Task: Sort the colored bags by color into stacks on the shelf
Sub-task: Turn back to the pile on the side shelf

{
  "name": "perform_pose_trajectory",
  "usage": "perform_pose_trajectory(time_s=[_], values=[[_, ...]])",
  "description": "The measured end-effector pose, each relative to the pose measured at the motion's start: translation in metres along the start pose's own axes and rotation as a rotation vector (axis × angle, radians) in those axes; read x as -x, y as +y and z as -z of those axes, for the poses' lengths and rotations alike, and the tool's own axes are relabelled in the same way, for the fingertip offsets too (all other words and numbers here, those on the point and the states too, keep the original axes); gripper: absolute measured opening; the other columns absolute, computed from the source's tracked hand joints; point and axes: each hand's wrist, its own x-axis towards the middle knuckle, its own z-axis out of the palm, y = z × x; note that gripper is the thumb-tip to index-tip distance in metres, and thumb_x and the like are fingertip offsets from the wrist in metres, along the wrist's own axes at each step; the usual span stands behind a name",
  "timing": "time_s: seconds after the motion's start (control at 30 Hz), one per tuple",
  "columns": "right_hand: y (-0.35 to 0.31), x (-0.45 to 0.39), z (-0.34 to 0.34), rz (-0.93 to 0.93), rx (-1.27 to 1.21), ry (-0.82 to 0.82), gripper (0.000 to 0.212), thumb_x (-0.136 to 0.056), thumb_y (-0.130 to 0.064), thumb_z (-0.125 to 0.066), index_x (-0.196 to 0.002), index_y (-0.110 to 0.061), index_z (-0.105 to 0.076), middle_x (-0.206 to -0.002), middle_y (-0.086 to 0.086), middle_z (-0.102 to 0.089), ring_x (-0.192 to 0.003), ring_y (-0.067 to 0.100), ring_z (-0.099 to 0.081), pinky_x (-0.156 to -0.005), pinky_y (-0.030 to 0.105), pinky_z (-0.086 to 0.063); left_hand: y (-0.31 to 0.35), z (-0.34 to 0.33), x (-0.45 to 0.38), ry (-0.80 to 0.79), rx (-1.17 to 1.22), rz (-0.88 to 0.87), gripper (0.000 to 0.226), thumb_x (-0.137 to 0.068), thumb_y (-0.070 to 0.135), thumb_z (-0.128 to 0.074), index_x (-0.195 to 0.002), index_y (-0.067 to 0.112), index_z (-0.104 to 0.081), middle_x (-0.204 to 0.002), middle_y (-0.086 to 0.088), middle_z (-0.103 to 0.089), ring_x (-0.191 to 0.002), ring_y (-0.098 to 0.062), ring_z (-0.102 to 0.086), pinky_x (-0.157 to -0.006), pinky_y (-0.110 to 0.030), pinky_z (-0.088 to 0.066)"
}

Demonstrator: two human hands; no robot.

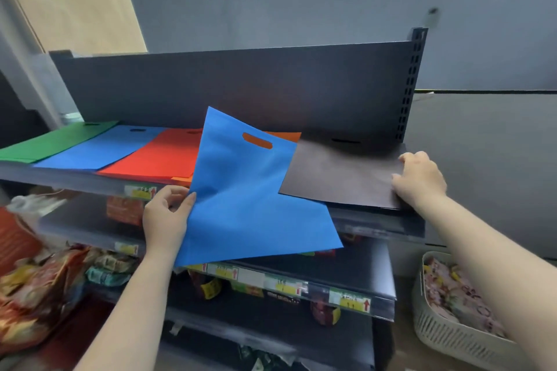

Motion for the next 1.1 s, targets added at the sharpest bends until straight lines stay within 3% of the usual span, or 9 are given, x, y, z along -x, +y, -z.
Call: perform_pose_trajectory(time_s=[0.17,0.3,0.47,0.6,0.67,0.77,0.83,0.93,1.1], values=[[-0.075,0.024,-0.003,0.381,-0.308,-0.135,0.030,-0.087,-0.022,-0.063,-0.116,-0.011,-0.062,-0.103,0.002,-0.056,-0.092,0.017,-0.051,-0.078,0.025,-0.036,0.001,0.015,0.001,0.064,0.045,-0.001,0.021,-0.086,0.016,-0.069,-0.074,0.029,-0.059,-0.077,0.008,-0.063,-0.074,-0.006,-0.059,-0.064,-0.023,-0.043],[-0.133,0.045,-0.022,0.493,-0.425,-0.265,0.030,-0.086,-0.024,-0.065,-0.114,-0.012,-0.063,-0.100,0.001,-0.060,-0.088,0.013,-0.052,-0.074,0.023,-0.036,0.002,0.042,-0.006,0.154,0.174,0.052,0.018,-0.086,0.015,-0.068,-0.076,0.027,-0.060,-0.078,0.005,-0.064,-0.074,-0.009,-0.060,-0.067,-0.025,-0.045],[-0.195,0.058,-0.053,0.481,-0.532,-0.385,0.052,-0.086,-0.030,-0.067,-0.131,-0.009,-0.050,-0.117,0.005,-0.060,-0.096,0.016,-0.055,-0.079,0.028,-0.043,-0.004,0.093,-0.025,0.275,0.295,0.115,0.016,-0.088,0.015,-0.067,-0.076,0.024,-0.061,-0.076,0.005,-0.065,-0.072,-0.011,-0.061,-0.067,-0.029,-0.048],[-0.246,0.071,-0.077,0.412,-0.762,-0.521,0.056,-0.086,-0.022,-0.069,-0.134,-0.004,-0.046,-0.109,0.009,-0.065,-0.101,0.023,-0.063,-0.090,0.042,-0.050,-0.019,0.136,-0.045,0.334,0.322,0.146,0.016,-0.088,0.013,-0.066,-0.076,0.023,-0.060,-0.078,0.002,-0.064,-0.073,-0.014,-0.060,-0.068,-0.030,-0.047],[-0.272,0.075,-0.089,0.389,-0.810,-0.524,0.046,-0.086,-0.015,-0.068,-0.128,-0.004,-0.052,-0.102,0.011,-0.068,-0.091,0.022,-0.065,-0.082,0.040,-0.052,-0.029,0.158,-0.059,0.354,0.343,0.160,0.018,-0.088,0.011,-0.066,-0.075,0.022,-0.060,-0.077,0.002,-0.065,-0.073,-0.014,-0.060,-0.067,-0.028,-0.047],[-0.311,0.081,-0.104,0.371,-0.925,-0.515,0.024,-0.086,-0.003,-0.064,-0.110,-0.002,-0.065,-0.083,0.008,-0.070,-0.069,0.015,-0.063,-0.059,0.027,-0.049,-0.048,0.190,-0.085,0.349,0.305,0.145,0.016,-0.088,0.011,-0.066,-0.076,0.020,-0.060,-0.078,0.002,-0.065,-0.073,-0.011,-0.061,-0.067,-0.025,-0.047],[-0.339,0.087,-0.115,0.384,-0.962,-0.492,0.014,-0.085,0.000,-0.063,-0.093,-0.009,-0.069,-0.076,0.005,-0.069,-0.068,0.017,-0.063,-0.060,0.031,-0.051,-0.063,0.210,-0.103,0.351,0.274,0.126,0.014,-0.087,0.011,-0.066,-0.077,0.019,-0.060,-0.077,0.005,-0.066,-0.069,-0.005,-0.063,-0.062,-0.019,-0.048],[-0.381,0.096,-0.130,0.398,-0.981,-0.436,0.020,-0.082,0.001,-0.065,-0.078,-0.019,-0.065,-0.080,0.005,-0.071,-0.076,0.021,-0.066,-0.069,0.036,-0.052,-0.087,0.239,-0.130,0.328,0.206,0.095,0.014,-0.087,0.012,-0.066,-0.078,0.019,-0.060,-0.075,0.006,-0.066,-0.064,0.001,-0.062,-0.059,-0.016,-0.047],[-0.444,0.110,-0.164,0.383,-1.010,-0.379,0.025,-0.080,0.003,-0.066,-0.073,-0.021,-0.063,-0.072,-0.001,-0.067,-0.067,0.013,-0.061,-0.058,0.022,-0.049,-0.130,0.282,-0.174,0.280,0.075,0.069,0.013,-0.085,0.016,-0.069,-0.076,0.019,-0.061,-0.075,0.003,-0.066,-0.071,-0.010,-0.061,-0.062,-0.023,-0.046]])
